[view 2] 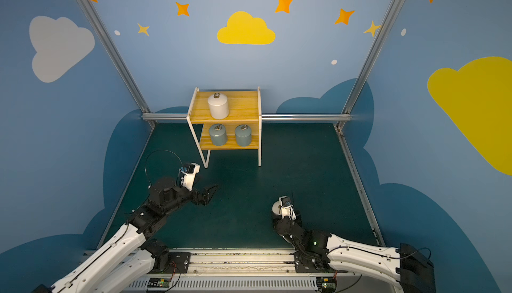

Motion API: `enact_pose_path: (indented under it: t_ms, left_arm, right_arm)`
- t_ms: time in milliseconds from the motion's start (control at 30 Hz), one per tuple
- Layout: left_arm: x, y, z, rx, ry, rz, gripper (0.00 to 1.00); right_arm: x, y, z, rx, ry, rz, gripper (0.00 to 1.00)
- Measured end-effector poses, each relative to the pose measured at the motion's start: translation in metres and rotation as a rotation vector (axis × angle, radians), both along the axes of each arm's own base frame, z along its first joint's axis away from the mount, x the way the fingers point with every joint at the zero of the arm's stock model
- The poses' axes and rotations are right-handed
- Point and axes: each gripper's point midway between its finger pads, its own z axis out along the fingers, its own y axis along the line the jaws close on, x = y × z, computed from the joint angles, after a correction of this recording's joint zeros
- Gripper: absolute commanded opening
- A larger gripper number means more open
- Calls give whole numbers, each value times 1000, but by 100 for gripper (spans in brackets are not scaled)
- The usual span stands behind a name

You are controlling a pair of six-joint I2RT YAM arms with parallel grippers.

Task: Remove the tea canisters from the shelf
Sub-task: Place the tea canister at the center of the board.

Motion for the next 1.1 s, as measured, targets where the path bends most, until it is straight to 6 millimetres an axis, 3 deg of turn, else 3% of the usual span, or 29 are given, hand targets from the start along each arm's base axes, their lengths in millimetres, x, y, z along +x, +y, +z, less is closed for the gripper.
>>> enact_pose_path:
  t_ms: [400, 1100]
  left_arm:
    - [0, 0, 0, 0, -1, 0, 100]
    - [4, 6, 2, 8, -12, 39, 100]
  right_arm:
    - [-1, 1, -1, -16, 6, 6, 87]
    - [6, 16, 52, 10, -79, 62, 91]
